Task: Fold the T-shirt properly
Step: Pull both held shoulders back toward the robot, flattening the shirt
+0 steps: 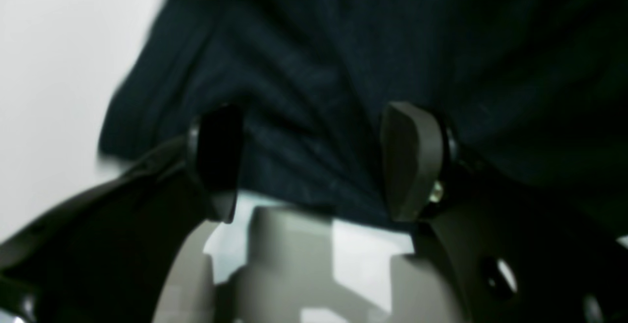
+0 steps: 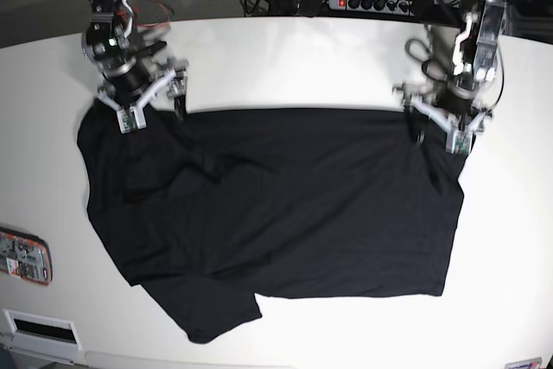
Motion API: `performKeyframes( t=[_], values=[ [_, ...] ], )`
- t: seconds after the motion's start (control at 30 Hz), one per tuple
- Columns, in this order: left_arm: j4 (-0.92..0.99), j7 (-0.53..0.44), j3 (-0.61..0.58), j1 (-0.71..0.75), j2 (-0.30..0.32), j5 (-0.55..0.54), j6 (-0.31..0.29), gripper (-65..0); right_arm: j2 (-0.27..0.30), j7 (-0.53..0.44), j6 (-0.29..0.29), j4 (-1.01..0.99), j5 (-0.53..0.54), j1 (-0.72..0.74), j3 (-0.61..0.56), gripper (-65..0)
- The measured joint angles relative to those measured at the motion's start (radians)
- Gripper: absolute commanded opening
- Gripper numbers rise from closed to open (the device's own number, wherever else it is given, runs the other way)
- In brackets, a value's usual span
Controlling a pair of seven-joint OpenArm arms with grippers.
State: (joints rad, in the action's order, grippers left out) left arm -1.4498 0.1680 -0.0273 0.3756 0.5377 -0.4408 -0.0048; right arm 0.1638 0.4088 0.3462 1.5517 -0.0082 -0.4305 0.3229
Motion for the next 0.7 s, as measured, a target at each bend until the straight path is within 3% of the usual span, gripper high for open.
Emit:
performKeyframes(
  t=[0.1,0.3,0.5,0.63,0.7],
  values=[
    [-0.055,0.047,0.037,0.06,-0.003,0.002,0.002,-23.1,0.0,0.01,-0.006,0.046,0.002,-0.058,0.004,-3.4],
    [-0.069,-0.013,0.063,0.13,-0.032,-0.001,0.011,-23.1,0.0,0.008,-0.016,0.083,0.003,-0.118,-0.002,-3.4],
    [-0.075,-0.174,0.064,0.225,-0.064,0.011,0.019,-23.1,0.002,-0.007,-0.025,0.15,0.005,-0.243,-0.002,-3.4],
    [-0.138,-0.132,0.073,0.294,-0.061,0.016,0.026,-23.1,0.002,0.023,-0.031,0.178,0.007,-0.272,-0.001,-3.4],
    [-0.152,-0.129,0.103,0.335,-0.063,0.023,0.002,-23.1,0.0,0.024,-0.031,0.194,0.006,-0.302,-0.001,-3.4]
  ],
)
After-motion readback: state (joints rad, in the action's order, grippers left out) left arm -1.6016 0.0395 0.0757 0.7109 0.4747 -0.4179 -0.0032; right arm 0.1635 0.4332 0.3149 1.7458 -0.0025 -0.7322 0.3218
